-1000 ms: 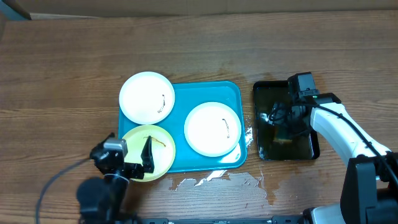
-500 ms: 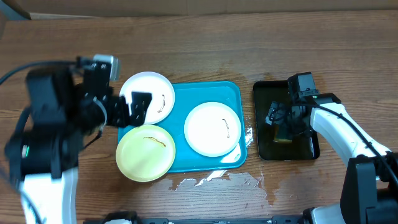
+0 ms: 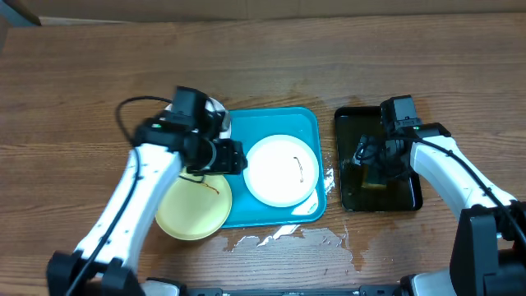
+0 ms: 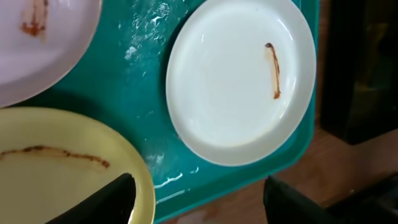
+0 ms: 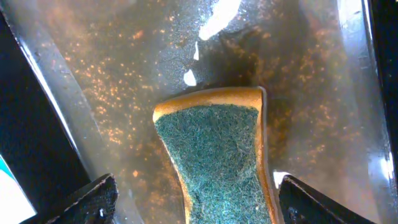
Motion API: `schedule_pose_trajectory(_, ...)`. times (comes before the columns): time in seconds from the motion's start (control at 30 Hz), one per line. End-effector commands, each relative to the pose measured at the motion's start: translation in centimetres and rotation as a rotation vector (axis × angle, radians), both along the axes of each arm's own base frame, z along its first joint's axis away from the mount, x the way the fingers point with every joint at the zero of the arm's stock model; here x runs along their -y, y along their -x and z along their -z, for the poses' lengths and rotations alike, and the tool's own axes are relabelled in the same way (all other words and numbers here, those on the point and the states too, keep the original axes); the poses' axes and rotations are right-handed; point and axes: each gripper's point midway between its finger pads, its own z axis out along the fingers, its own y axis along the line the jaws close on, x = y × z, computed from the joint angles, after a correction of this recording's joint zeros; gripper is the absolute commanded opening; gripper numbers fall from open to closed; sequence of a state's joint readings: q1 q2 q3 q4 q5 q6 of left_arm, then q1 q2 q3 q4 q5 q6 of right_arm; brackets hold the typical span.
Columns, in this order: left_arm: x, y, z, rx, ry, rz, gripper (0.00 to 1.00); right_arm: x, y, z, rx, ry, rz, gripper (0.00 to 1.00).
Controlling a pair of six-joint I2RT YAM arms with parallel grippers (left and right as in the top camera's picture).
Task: Clean dirty plates on tray and stack at the side
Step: 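Reach the left gripper to the right white plate and grip its rim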
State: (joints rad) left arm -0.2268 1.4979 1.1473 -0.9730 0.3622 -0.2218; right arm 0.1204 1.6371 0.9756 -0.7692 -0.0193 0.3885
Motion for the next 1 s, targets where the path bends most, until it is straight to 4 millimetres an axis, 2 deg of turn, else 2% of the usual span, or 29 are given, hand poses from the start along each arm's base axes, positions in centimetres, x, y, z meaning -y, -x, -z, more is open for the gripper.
schedule_pose_trajectory(0.0, 1.1, -0.5, 3.0, -0.045, -0.044, -0.058, 0.61, -0.2, -0.4, -0.5, 0.02, -0.004, -0.008, 0.84)
schedule_pose_trajectory(0.13, 2.0, -0.9, 6.1, -0.087, -0.114, -0.069, 0.58, -0.3, -0.3, -0.5, 0.017, -0.007, -0.009, 0.84)
schedule_pose_trajectory(0.3, 3.1, -0.4, 9.7, -0.163, -0.15, -0.038, 0.56, -0.3, -0.2, -0.4, 0.014, -0.006, -0.009, 0.84)
schedule_pose_trajectory(0.43, 3.1, -0.2, 11.4, -0.203, -0.166, -0.04, 0.52, -0.3, -0.2, -0.4, 0.013, -0.006, -0.009, 0.84)
schedule_pose_trajectory(0.57, 3.4, -0.8, 12.0, -0.188, -0.159, -0.041, 0.36, -0.2, 0.0, -0.1, 0.008, -0.006, -0.009, 0.8)
schedule_pose_trajectory(0.63, 3.6, -1.4, 12.0, -0.162, -0.149, -0.042, 0.22, -0.2, 0.1, 0.0, 0.008, -0.006, -0.009, 0.8)
schedule_pose_trajectory(0.83, 4.0, -3.0, 11.8, -0.1, -0.132, -0.048, 0.11, -0.3, 0.0, -0.1, 0.012, -0.008, -0.009, 0.8)
schedule_pose_trajectory(0.97, 3.8, -3.1, 11.8, -0.092, -0.144, -0.051, 0.12, -0.3, 0.3, 0.2, 0.002, -0.009, -0.01, 0.79)
